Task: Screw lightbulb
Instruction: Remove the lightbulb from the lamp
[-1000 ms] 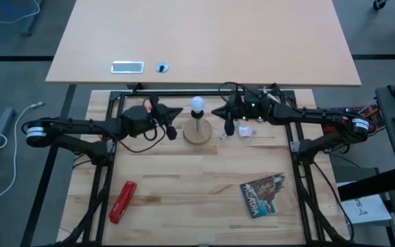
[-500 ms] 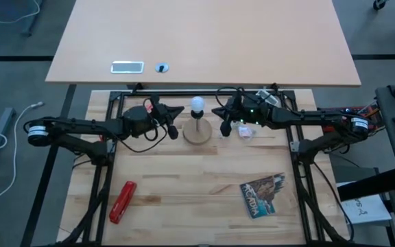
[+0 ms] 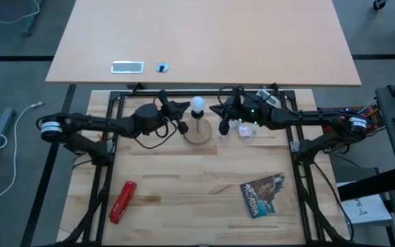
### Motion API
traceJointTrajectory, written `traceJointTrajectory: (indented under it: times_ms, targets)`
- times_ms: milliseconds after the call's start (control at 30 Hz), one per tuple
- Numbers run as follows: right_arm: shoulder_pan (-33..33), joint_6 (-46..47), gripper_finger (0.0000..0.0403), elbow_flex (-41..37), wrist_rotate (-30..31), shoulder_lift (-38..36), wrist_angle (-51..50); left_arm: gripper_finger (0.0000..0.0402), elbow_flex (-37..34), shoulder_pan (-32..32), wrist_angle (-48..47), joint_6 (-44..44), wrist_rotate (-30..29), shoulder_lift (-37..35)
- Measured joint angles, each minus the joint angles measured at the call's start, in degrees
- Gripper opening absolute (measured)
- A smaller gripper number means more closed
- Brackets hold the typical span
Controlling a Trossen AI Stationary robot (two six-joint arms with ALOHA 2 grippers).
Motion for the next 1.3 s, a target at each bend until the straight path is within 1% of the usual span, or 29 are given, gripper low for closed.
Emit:
traceJointTrajectory:
  times_ms: [200, 367, 500, 567, 733, 1300]
  targets:
    - [0.0, -0.54, 0.0, 0.0, -0.01, -0.02, 1.35, 0.0, 2.04, 0.41, -0.69, 1.09, 0.0, 1.09]
    - [0.13, -0.78, 0.0, 0.0, -0.21, 0.43, 1.99, 0.0, 3.03, 0.43, -4.65, 0.63, 0.97, 0.92]
    - [0.2, -0.41, 0.0, 0.0, -0.84, 1.51, 2.78, 0.0, 3.47, 0.41, -6.27, -0.66, 1.07, 1.13]
    - [0.38, -0.22, 0.0, 0.0, -2.36, 2.24, 3.42, 0.0, 3.46, 0.39, -6.48, -1.54, 1.32, 1.2]
    - [0.98, -0.1, 0.0, 0.0, -3.18, 3.64, 4.88, 0.0, 3.45, 0.32, -6.36, -3.3, 5.8, 1.18]
    - [2.4, 1.62, 0.0, 0.0, -3.16, 3.58, 7.16, 0.0, 3.38, -1.59, -8.47, -8.75, 6.26, 1.01]
